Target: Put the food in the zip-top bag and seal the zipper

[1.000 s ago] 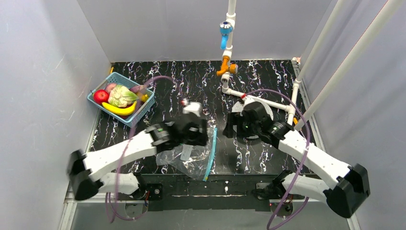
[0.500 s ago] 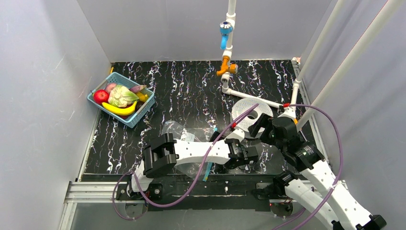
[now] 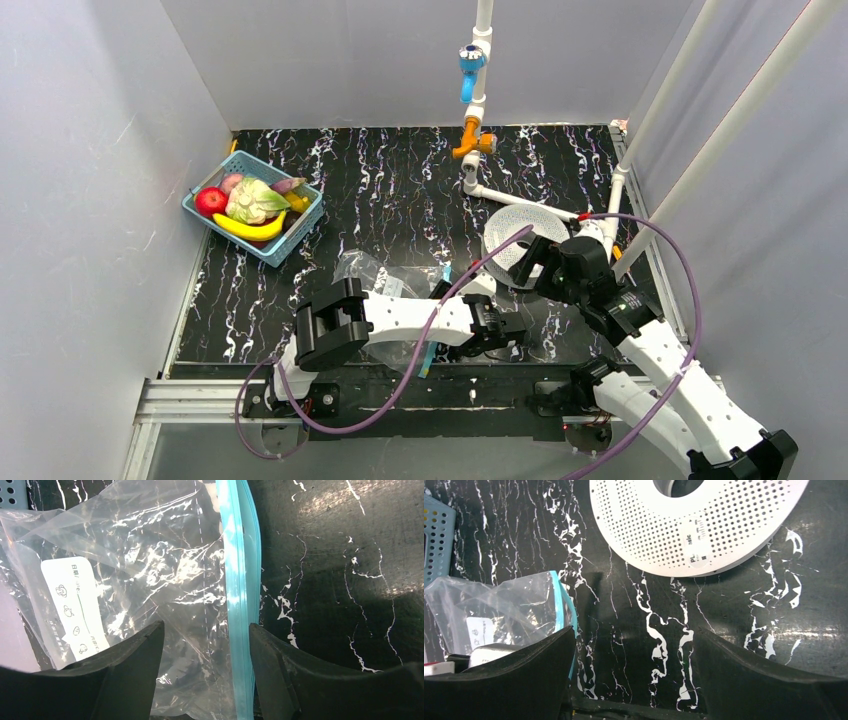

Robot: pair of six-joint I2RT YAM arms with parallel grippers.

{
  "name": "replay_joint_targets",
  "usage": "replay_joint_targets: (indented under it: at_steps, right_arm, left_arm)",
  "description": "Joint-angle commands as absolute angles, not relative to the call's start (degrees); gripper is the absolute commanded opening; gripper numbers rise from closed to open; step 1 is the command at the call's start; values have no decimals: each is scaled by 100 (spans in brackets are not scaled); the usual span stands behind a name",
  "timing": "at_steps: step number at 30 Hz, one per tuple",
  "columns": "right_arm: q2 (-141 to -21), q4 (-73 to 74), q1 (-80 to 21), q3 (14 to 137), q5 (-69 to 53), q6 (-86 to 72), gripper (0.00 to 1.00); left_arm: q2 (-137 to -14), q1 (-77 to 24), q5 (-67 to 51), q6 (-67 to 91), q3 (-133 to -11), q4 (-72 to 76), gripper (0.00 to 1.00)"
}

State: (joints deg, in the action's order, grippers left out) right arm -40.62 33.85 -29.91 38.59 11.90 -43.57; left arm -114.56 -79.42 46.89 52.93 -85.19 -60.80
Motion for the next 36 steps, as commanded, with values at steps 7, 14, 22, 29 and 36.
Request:
replay_joint_targets:
  at_steps: [7,14,22,29,36]
  right_arm:
    - [-4210,2890,-2919,3754,735,-4349,92]
    - [-4325,2818,-2903,3727,577,-4265,92]
    - [-4577,2674,-2875,3642,87,-4018,92]
    - [-4862,1723,-2848,3676,-1616,-3702,96]
    - [-5860,1078,-3268,4476,-3352,-3678,98]
  left_arm:
    - [-11427,-7937,4969,5254,-8363,-6007,43]
    - [-11236,-7919,5004,5270,-8170,-5972,6]
    - [-9840,-7904,4640,5141,-7793,-5488,0]
    - [-8256,-7593,3975,5193,-6732,-4291,0]
    - [-6761,-7300,3837,5456,-5804,-3493,0]
